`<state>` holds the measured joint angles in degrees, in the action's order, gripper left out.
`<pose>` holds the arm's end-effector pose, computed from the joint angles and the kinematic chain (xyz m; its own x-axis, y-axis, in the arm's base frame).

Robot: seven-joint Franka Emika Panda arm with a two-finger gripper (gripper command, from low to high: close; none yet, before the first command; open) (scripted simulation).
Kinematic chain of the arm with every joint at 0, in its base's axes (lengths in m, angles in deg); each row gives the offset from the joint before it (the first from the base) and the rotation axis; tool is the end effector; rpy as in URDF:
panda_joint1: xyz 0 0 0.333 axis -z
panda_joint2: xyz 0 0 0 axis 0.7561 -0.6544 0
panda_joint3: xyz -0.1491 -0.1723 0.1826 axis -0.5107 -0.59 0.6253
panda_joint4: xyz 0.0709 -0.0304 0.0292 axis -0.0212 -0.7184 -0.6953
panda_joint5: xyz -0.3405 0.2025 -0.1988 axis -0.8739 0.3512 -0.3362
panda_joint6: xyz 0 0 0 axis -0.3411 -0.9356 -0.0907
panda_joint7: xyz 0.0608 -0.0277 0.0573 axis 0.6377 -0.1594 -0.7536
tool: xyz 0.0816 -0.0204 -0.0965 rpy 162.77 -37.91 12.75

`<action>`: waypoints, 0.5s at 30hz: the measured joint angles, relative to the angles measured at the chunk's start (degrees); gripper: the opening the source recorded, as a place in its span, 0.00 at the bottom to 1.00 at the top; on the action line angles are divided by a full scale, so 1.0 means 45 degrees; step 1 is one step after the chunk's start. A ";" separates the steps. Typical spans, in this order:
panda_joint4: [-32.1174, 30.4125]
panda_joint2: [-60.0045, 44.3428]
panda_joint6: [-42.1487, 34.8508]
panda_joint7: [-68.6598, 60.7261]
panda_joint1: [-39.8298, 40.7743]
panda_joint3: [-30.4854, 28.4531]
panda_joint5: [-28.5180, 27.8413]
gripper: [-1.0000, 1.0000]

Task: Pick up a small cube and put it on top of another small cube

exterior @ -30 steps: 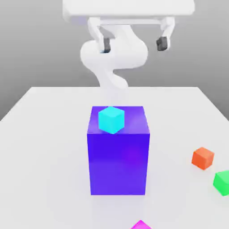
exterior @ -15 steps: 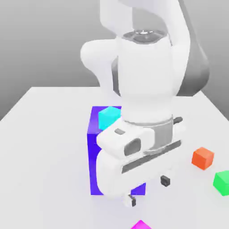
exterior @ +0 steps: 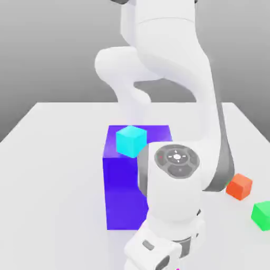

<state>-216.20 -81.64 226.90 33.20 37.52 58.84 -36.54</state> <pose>0.5414 0.0623 0.0421 0.9996 -0.0269 -0.0007 -0.0269 -0.9996 0.0006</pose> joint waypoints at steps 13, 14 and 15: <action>-0.2174 0.4156 -0.2038 -0.0099 -0.3572 0.2731 -0.1632 0.00; -0.2299 0.4159 -0.1910 -0.0050 -0.4059 0.3107 -0.1929 0.00; -0.2347 0.3926 -0.1631 0.0047 -0.4369 0.3235 -0.2182 0.00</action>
<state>-226.76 -63.97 219.56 33.41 17.86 73.40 -46.36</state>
